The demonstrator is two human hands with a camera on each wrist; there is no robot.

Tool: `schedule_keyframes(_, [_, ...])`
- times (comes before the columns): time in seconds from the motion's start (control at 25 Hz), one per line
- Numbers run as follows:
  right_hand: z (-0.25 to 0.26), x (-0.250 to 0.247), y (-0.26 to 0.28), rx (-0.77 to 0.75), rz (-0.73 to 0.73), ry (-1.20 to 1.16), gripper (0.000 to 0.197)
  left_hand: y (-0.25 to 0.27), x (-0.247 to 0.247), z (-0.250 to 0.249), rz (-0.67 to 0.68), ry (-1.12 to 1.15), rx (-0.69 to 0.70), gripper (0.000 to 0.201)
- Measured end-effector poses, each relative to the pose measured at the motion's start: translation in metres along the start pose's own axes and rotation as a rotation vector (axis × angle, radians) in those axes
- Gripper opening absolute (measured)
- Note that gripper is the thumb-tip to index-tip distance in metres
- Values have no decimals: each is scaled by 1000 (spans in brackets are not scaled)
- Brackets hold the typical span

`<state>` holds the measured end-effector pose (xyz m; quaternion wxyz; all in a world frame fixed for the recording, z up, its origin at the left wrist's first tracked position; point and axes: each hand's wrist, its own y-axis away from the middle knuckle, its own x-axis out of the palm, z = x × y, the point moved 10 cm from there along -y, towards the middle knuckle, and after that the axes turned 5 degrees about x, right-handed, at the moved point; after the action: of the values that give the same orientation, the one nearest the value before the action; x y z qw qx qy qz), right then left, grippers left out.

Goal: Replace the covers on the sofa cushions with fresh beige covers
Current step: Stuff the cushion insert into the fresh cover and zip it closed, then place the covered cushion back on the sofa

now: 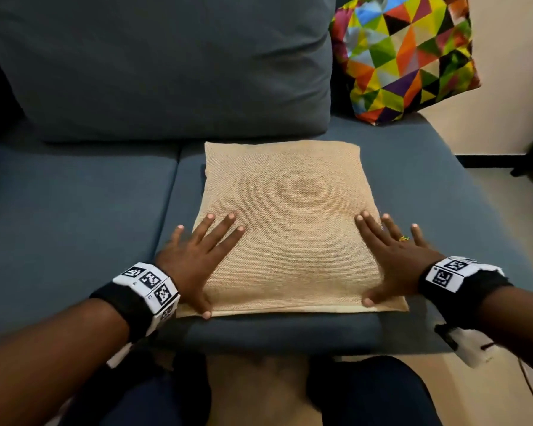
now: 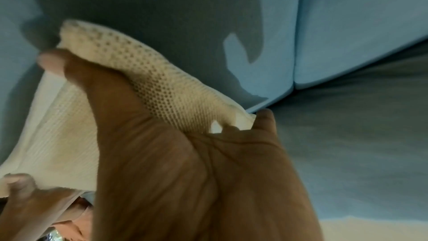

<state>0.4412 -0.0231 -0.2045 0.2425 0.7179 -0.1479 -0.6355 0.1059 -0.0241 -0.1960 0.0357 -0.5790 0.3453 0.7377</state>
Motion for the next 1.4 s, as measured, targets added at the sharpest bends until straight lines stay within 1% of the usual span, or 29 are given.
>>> schedule_keyframes(0.08, [-7,-1,5,26,2,38,156,9,-5,7,6,-32,-31,162])
schedule_keyframes(0.12, [-9,-3,9,41,4,71,156,14,-12,9,4,-52,-35,156])
schedule_keyframes(0.2, [-16,-2,18,87,18,133,153,26,-21,16,24,-108,-50,131])
schedule_keyframes(0.24, [-18,-2,23,110,25,150,148,33,-24,22,42,-128,-73,118])
schedule_keyframes(0.28, [-20,-2,26,128,34,161,139,39,-29,28,53,-116,-110,108])
schedule_keyframes(0.36, [-16,-14,36,132,0,162,107,47,-45,37,22,-86,-178,87])
schedule_keyframes(0.44, [-11,-44,43,140,-102,153,68,47,-72,33,-87,-139,-166,56])
schedule_keyframes(0.48, [-11,-60,43,162,-145,139,54,42,-88,29,-153,-168,-151,40])
schedule_keyframes(0.52, [-12,-76,39,188,-183,129,44,35,-107,26,-211,-167,-146,30])
schedule_keyframes(0.6, [-20,-107,20,212,-254,63,29,9,-142,25,-315,-110,-140,29])
schedule_keyframes(0.64, [-23,-120,6,208,-288,10,26,-5,-155,26,-349,-70,-138,30])
schedule_keyframes(0.76, [-50,-159,-54,222,-361,-78,25,-79,-199,43,-411,-23,-128,27])
schedule_keyframes(0.92, [-102,-188,-131,277,-413,-243,24,-187,-237,67,-400,167,-103,21])
schedule_keyframes(1.04, [-136,-203,-161,310,-417,-323,33,-240,-253,54,-366,260,-50,24])
schedule_keyframes(1.12, [-164,-230,-175,332,-447,-389,40,-270,-273,37,-352,319,-5,27])
schedule_keyframes(1.16, [-179,-248,-180,338,-486,-427,42,-282,-286,29,-354,362,7,28])
schedule_keyframes(1.2, [-196,-268,-186,346,-527,-463,47,-294,-299,21,-364,421,23,30])
schedule_keyframes(1.28, [-229,-305,-197,374,-606,-554,69,-309,-318,5,-354,513,54,33])
schedule_keyframes(1.32, [-252,-321,-202,412,-635,-604,81,-318,-326,-4,-337,524,75,34])
schedule_keyframes(1.4, [-301,-351,-209,557,-701,-644,99,-334,-332,-17,-299,516,104,33])
